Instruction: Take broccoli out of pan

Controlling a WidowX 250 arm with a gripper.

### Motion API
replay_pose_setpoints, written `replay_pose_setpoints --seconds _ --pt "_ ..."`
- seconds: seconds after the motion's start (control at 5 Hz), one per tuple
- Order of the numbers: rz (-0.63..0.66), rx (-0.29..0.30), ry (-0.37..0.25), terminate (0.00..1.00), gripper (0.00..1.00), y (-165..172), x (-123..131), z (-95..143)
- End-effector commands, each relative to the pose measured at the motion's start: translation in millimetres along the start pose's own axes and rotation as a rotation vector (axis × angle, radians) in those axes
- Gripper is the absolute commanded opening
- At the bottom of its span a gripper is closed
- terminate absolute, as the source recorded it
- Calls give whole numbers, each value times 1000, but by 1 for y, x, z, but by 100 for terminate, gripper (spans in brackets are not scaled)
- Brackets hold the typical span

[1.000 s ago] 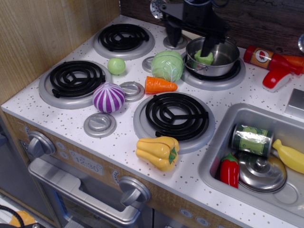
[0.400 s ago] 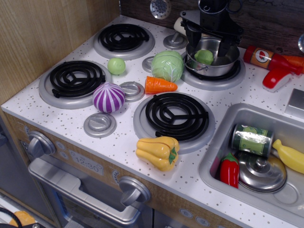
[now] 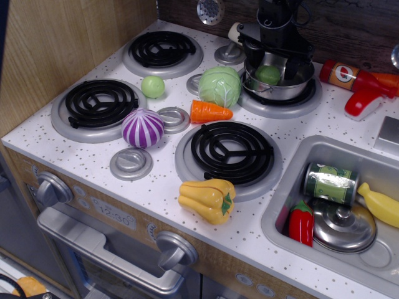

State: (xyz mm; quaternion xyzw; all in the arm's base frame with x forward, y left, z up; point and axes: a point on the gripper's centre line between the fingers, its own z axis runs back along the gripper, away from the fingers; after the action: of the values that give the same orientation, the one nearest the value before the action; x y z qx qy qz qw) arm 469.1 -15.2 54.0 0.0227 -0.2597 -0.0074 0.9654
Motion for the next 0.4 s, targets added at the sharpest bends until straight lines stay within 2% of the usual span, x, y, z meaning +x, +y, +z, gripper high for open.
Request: replay_pose_setpoints --seconds 0.0,0.2 --pt "-22 7 -77 0 100 7 19 -1" --pt "-32 2 -66 0 100 8 17 -9"
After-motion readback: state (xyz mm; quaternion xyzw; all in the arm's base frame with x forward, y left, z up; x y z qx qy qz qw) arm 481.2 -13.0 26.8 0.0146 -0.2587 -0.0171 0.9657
